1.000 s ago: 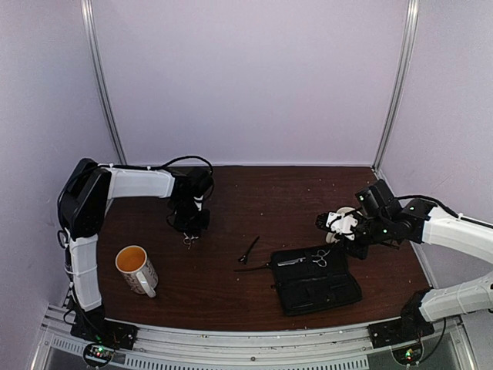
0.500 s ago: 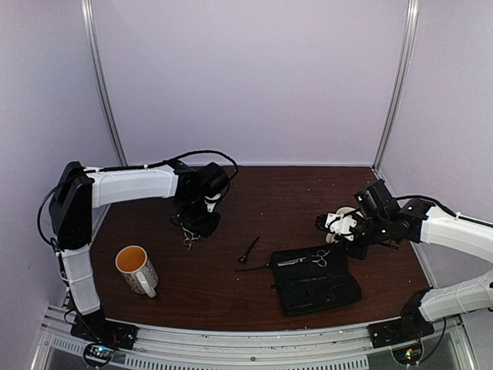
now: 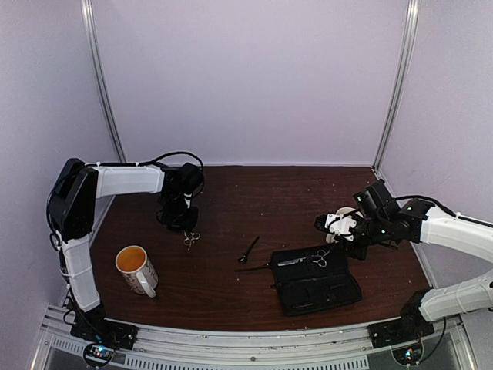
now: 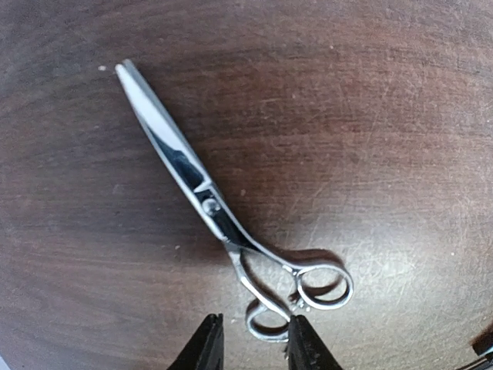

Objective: Sort the hair-cutting tools

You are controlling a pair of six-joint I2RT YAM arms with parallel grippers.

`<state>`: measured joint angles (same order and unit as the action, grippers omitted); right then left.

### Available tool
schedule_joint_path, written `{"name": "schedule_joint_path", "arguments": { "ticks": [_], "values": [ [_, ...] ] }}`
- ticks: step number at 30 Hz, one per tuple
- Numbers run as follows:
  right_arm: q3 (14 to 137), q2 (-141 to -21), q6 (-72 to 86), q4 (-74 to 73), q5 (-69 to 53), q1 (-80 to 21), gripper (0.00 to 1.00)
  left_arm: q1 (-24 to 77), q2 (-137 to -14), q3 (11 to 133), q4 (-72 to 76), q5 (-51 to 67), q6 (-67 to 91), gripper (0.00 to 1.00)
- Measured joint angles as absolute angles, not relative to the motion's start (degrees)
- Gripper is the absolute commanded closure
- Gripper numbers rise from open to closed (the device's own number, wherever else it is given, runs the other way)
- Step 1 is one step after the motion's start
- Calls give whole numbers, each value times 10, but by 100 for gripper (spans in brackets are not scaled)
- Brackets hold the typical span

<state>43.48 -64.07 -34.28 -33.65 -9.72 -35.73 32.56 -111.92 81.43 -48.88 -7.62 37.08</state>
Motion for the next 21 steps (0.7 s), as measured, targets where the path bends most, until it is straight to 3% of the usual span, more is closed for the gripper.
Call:
{"name": "schedule_joint_path", "arguments": {
  "ticks": [21],
  "values": [
    [434,-641,-343,-336,-89,-358,67,302,-1156,812,-448,-48,383,74]
  ]
}}
